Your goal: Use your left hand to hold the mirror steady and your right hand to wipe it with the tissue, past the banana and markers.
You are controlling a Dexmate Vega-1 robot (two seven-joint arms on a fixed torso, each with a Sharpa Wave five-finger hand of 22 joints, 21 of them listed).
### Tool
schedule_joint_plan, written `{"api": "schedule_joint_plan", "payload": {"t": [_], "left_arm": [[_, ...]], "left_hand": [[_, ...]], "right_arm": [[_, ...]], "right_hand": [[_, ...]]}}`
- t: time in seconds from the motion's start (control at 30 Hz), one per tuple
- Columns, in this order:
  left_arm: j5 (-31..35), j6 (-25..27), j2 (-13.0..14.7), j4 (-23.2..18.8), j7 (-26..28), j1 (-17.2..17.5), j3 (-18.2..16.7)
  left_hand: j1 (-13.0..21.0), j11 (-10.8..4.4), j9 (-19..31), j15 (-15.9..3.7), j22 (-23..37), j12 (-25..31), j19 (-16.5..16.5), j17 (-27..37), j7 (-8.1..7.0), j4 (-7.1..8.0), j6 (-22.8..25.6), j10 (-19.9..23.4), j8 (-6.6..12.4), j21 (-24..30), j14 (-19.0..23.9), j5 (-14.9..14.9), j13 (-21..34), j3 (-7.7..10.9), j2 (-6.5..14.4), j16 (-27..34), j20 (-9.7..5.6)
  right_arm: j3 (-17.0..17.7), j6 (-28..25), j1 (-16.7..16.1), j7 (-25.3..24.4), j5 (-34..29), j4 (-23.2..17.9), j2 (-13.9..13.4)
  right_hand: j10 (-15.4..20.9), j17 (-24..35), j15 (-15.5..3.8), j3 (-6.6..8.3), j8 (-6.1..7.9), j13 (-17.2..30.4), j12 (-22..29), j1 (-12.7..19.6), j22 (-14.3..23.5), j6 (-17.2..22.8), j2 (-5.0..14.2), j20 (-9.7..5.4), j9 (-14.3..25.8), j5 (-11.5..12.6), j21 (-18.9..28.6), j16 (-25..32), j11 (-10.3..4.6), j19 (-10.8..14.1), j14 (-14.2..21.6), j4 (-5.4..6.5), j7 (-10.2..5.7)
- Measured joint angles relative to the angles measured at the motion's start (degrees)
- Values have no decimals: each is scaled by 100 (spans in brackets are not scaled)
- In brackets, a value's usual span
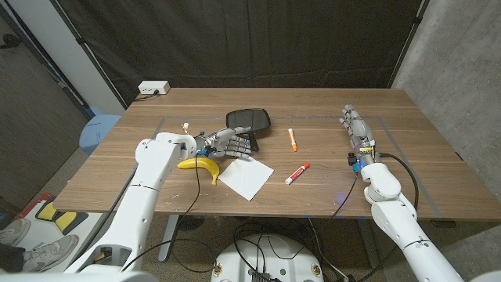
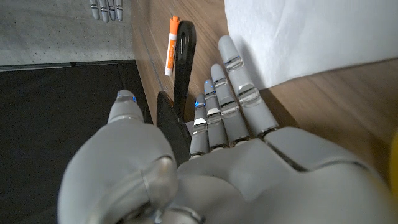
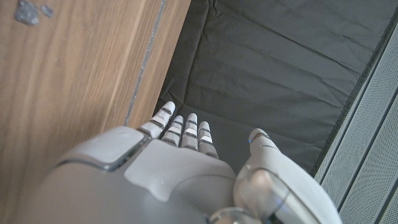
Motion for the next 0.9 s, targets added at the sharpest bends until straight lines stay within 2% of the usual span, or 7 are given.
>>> {"api": "schedule_joint_plan", "payload": {"t": [0.17,0.27,0.47,0.73,0.9], "left_arm": [[-175,231,-80,105,-66,-44,-69],[-300,406,-243,358,-100,-156,-194],[-447,576,-429,638,-144,-262,-325],[-687,704,-662,964,-158,-384,-481],[-765,646,-774,1148,-131,-448,-536]], "left_hand": [[46,-38,0,6,10,-29,31,0,2,-18,19,61,0,-32,52,0,-27,18,48,0,-31],[68,-51,0,-22,17,-44,31,0,10,-31,70,76,0,-53,81,0,-27,31,70,0,-31],[236,-106,0,-71,17,-45,42,0,18,-86,144,138,0,-115,131,-21,-26,134,237,-45,-42],[524,-312,-1,-192,16,-84,133,1,21,-176,264,246,0,-222,266,-21,-26,335,400,-97,-133],[697,-402,-1,-263,16,-133,59,4,30,-196,247,189,-63,-306,228,-21,-10,405,483,-144,-207]], "right_arm": [[0,37,-2,-12,-1,0,-8],[0,107,-2,-29,-7,7,-14],[-7,169,-2,-58,-17,30,-27],[-18,193,4,-84,-18,58,-49],[-20,195,14,-98,-16,76,-55]], "right_hand": [[0,0,31,0,0,0,0,0,0,0,0,0,0,0,0,0,0,0,31,0,0],[0,0,31,0,0,0,0,0,0,0,0,0,0,0,-40,0,0,0,31,0,0],[31,0,31,0,0,0,0,0,0,-1,0,0,0,0,-40,0,31,0,31,0,0],[62,0,31,1,0,0,0,0,0,30,0,0,0,0,-40,0,1,0,31,1,-31],[61,0,31,-24,0,0,0,0,0,30,0,0,0,0,-61,0,1,0,31,-24,-31]]}}
